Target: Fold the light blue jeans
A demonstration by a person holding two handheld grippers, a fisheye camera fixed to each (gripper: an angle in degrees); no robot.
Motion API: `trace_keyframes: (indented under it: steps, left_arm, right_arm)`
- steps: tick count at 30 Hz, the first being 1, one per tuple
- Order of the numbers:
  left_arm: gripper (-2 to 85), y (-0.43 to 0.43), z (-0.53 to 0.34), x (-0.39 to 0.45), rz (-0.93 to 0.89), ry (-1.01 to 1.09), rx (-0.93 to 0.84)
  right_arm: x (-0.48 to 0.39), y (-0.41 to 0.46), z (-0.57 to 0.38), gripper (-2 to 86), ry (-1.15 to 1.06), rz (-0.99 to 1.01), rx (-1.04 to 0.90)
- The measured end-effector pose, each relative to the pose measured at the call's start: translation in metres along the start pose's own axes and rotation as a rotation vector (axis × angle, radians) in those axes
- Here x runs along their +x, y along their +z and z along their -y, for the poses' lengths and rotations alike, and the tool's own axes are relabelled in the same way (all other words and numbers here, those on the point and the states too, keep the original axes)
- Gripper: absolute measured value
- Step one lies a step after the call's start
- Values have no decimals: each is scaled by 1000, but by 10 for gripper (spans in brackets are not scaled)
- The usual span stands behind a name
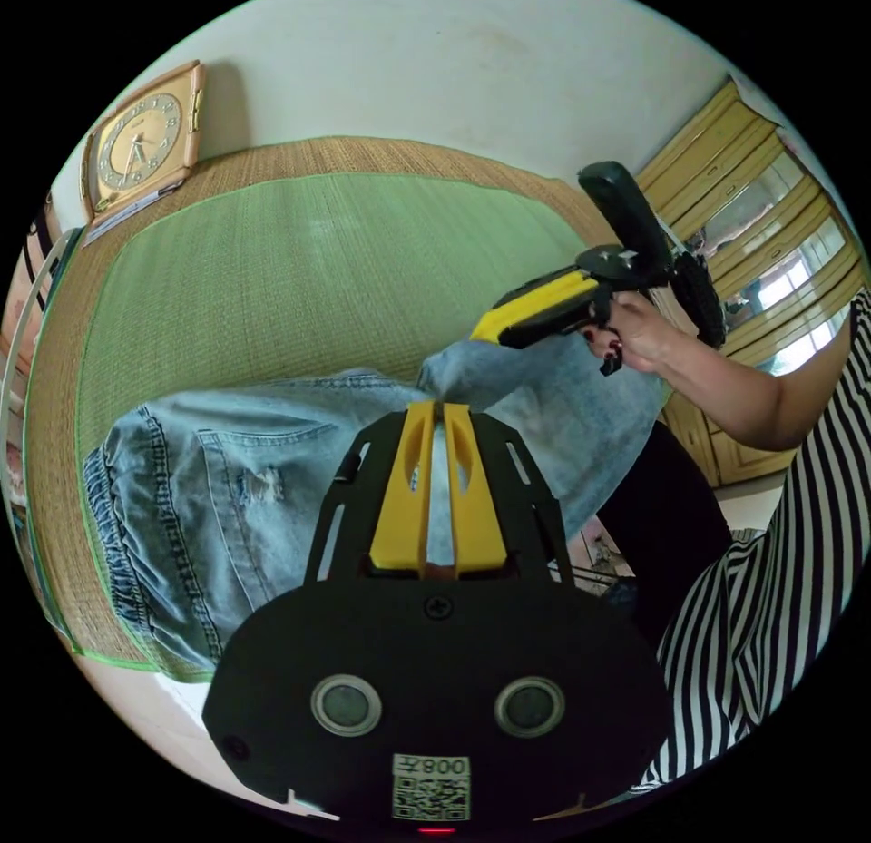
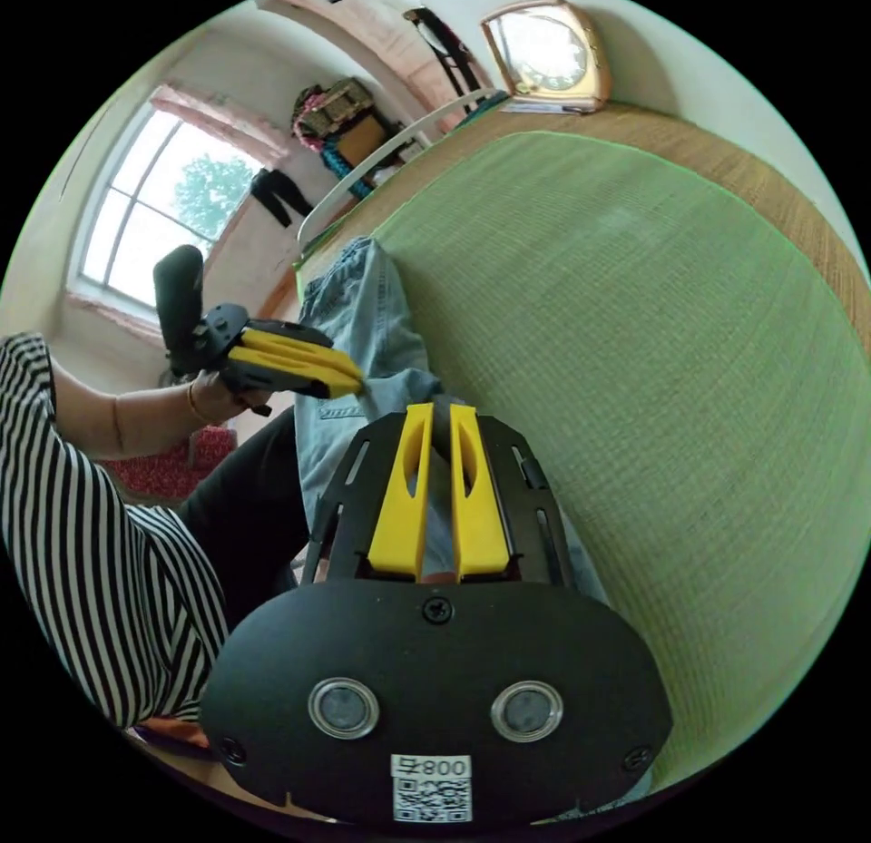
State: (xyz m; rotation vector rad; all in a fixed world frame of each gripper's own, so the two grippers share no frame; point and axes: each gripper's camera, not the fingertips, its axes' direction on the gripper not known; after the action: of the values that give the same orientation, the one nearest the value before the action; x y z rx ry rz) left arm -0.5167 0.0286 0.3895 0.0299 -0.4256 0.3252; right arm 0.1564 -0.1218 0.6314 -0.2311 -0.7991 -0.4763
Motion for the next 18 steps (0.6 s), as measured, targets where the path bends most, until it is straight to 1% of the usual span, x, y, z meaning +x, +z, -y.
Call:
trace_keyframes:
  steps: [3,5,7,8,10,14,18]
  left_arm:
    - [71,-8,6,-9,-54,10,39]
    - [79,-3,14,-11,-98,61,5]
    - [71,7,17,-12,-86,86,-75]
    - [47,11,18,-12,-48,87,-112]
    - [23,10,15,-13,-22,79,-97]
    - [5,6,7,-26,-61,10,-60]
    - [2,7,7,-33,-66,-3,-65]
  right_arm:
    - [-19,7,-6,29,-18,-46,5]
    - [-22,9,-10,30,4,-56,31]
    - [-23,11,-9,35,24,-42,45]
    - [-23,11,-8,39,27,-40,48]
    - [-22,7,-6,56,36,-49,59]
    - [-18,0,-2,82,48,-73,79]
    - [-26,3,15,90,-37,-175,43]
